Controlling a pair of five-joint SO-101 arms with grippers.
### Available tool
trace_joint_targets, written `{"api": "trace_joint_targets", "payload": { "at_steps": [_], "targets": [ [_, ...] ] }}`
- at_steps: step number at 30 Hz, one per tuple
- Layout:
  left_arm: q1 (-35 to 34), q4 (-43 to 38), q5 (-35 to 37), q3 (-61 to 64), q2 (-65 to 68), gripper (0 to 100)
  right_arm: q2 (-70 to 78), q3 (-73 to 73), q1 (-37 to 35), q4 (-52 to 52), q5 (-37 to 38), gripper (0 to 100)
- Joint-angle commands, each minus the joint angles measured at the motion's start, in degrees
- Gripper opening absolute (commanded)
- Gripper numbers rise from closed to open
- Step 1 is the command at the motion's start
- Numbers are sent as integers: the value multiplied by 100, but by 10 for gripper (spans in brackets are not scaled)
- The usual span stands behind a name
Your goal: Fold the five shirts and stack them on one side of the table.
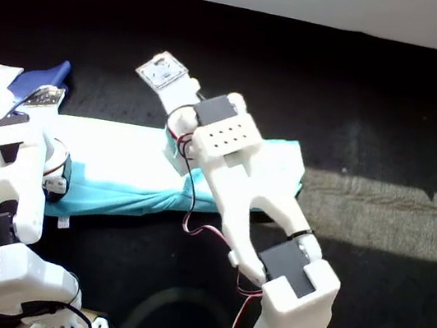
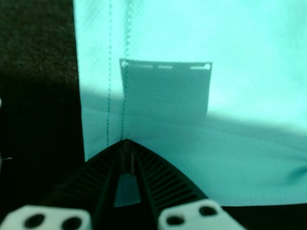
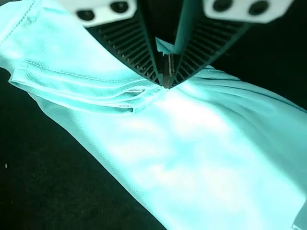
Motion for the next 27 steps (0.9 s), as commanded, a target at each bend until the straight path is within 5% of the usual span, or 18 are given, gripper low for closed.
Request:
{"api": "trace_joint_targets", "payload": {
  "at_steps": [1, 19, 27],
  "targets": [
    [48, -123, 0, 4, 75, 10, 84, -66, -338, -295, -536, 6],
    [48, -123, 0, 4, 75, 10, 462, 927, -963, -4, -853, 6],
    [48, -123, 0, 4, 48, 10, -505, 145, -875, 435, -826, 6]
  ]
}}
